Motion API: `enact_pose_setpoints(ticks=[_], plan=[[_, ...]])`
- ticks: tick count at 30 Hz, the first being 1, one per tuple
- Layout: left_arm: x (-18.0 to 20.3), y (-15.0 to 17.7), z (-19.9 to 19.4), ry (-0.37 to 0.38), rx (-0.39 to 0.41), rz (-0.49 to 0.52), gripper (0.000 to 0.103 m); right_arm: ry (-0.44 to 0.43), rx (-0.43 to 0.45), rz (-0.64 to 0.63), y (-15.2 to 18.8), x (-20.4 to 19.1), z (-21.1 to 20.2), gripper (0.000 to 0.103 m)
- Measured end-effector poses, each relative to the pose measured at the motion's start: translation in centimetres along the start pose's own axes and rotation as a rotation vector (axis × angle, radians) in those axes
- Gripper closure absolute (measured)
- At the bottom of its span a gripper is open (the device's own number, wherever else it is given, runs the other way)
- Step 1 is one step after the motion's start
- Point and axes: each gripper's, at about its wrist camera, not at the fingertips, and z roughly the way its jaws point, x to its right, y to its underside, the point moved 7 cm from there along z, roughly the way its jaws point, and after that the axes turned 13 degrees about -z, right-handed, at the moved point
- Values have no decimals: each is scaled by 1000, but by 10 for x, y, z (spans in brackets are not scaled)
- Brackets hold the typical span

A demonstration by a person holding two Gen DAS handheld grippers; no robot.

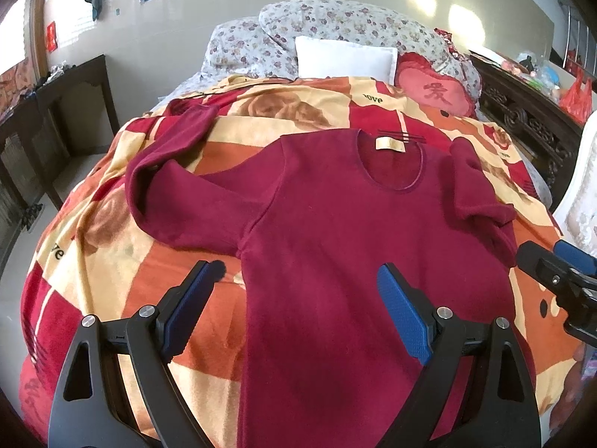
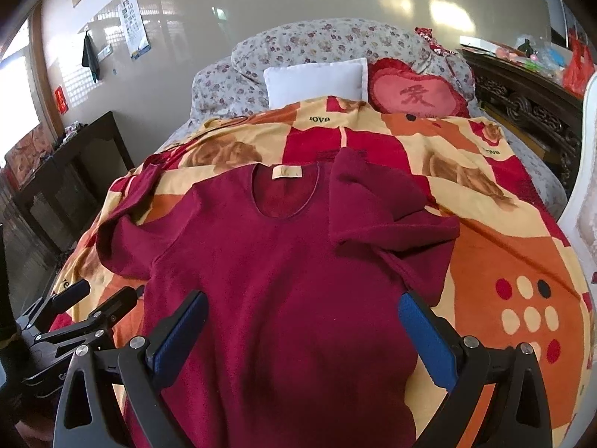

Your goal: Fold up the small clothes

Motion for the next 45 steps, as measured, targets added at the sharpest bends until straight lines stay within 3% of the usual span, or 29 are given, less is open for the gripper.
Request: enact_pose_setpoints(ticks=[45], plan=[[-8, 7, 24, -25, -48, -12, 14, -17, -89, 21, 12, -2, 36, 2]])
